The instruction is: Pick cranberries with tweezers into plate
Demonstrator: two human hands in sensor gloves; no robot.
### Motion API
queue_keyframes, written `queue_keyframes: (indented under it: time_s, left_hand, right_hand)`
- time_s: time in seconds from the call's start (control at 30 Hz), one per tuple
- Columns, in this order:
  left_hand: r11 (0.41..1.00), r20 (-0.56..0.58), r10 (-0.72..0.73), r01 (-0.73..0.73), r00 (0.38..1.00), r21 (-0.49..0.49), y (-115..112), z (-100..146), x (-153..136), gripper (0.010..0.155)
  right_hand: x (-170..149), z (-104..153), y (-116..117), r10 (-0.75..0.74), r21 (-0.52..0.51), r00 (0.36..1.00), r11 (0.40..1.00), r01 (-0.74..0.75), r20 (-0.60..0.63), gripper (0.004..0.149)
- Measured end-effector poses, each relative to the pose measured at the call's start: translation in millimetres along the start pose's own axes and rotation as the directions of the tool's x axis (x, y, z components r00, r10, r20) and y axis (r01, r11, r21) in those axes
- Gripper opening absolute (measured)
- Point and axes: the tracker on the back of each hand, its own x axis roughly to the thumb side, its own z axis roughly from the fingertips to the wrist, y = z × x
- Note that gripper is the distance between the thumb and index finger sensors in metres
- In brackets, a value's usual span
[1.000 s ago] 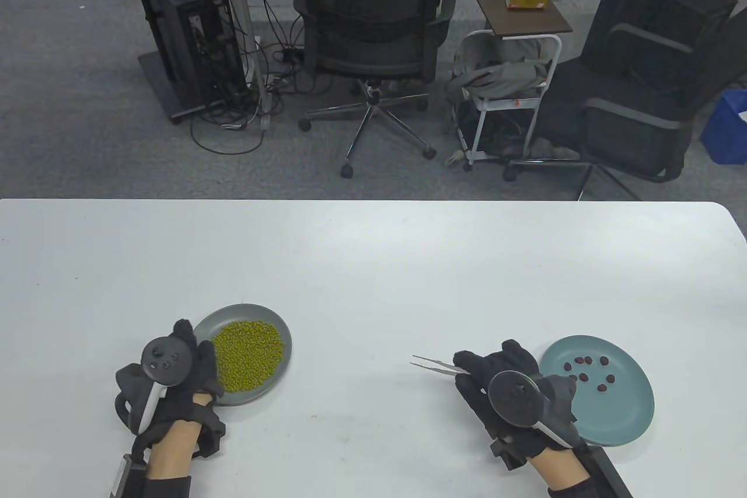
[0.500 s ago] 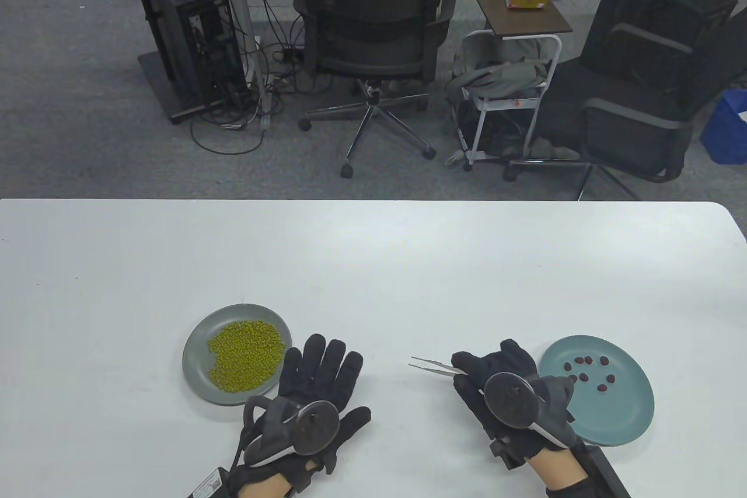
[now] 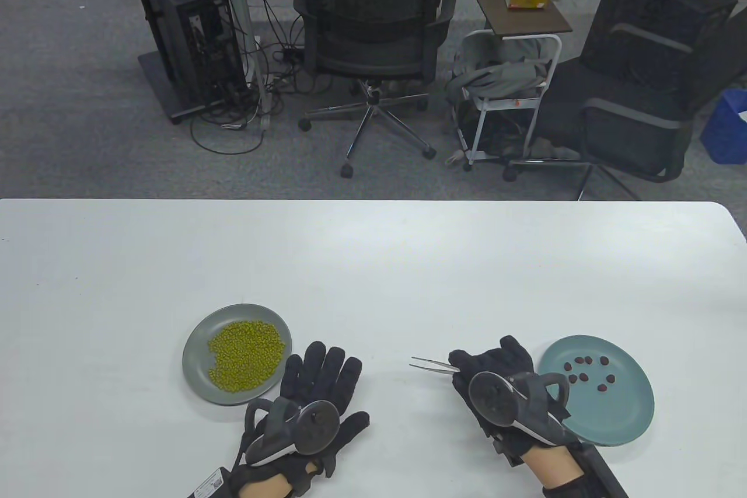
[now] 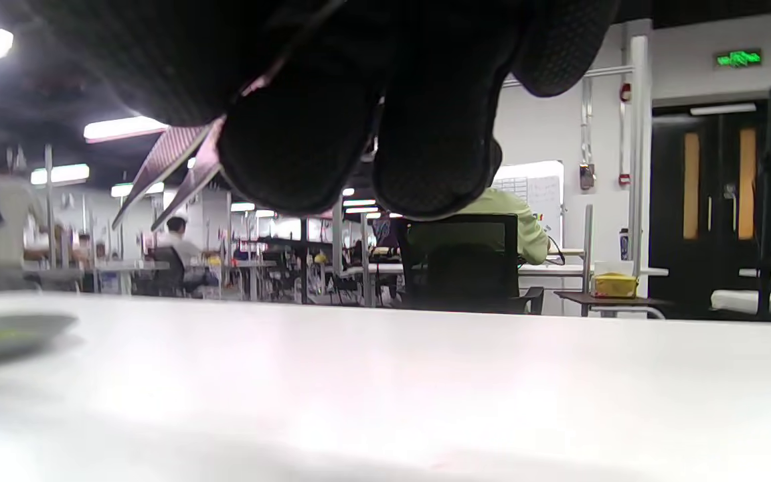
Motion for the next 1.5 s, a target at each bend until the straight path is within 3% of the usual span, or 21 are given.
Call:
queue_keyframes:
  time_s: [0.17,0.37,0.57,0.73,0.87,1.0,1.13,1.3,1.5]
  left_hand:
    - [1.000,0.005,0.000,0.000,1.000,-0.008,-1.8,-0.4,-1.2,0.083]
    - [0.999,0.023,-0.020,0.020,1.000,0.027,3.8,3.4,3.7,0.083]
    - [1.000,0.020,-0.008,0.007,1.000,0.029,3.5,3.5,0.1,0.083]
    - [1.000,0.013,0.000,0.000,1.000,0.023,3.4,3.0,-1.2,0.083]
    - [1.000,0.012,0.007,-0.008,1.000,0.022,3.5,3.4,-2.6,0.083]
    - [1.000,0.008,0.000,0.000,1.000,0.023,4.2,3.4,-3.6,0.083]
    - [1.000,0.009,-0.007,0.006,1.000,0.027,4.5,3.8,-3.4,0.083]
    - [0.999,0.014,-0.011,0.011,1.000,0.038,5.5,4.8,-1.7,0.084]
    - [0.999,0.019,-0.042,0.041,0.999,0.029,1.7,7.0,-0.9,0.084]
  right_hand:
    - [9.5,-41.0,11.7,0.045,0.134,0.999,0.990,-0.041,-0.026,0.048]
    - [27.4,-91.6,50.9,0.131,0.202,0.989,0.973,-0.114,-0.073,0.047]
    - [41.8,-107.0,80.6,0.237,0.246,0.971,0.944,-0.219,-0.043,0.048]
    - [55.2,-106.7,88.9,0.339,0.215,0.941,0.918,-0.333,0.009,0.048]
    - [55.9,-100.9,84.1,0.344,0.199,0.939,0.920,-0.339,0.010,0.053]
    - [50.4,-84.4,57.3,0.224,0.141,0.974,0.966,-0.218,-0.034,0.055]
    - [40.8,-48.1,28.6,0.117,0.058,0.993,0.992,-0.115,-0.028,0.060]
    - [23.7,2.6,4.5,0.011,0.029,1.000,1.000,-0.011,-0.014,0.067]
    - [11.0,40.7,18.3,-0.071,0.090,0.997,0.994,0.068,0.031,0.079]
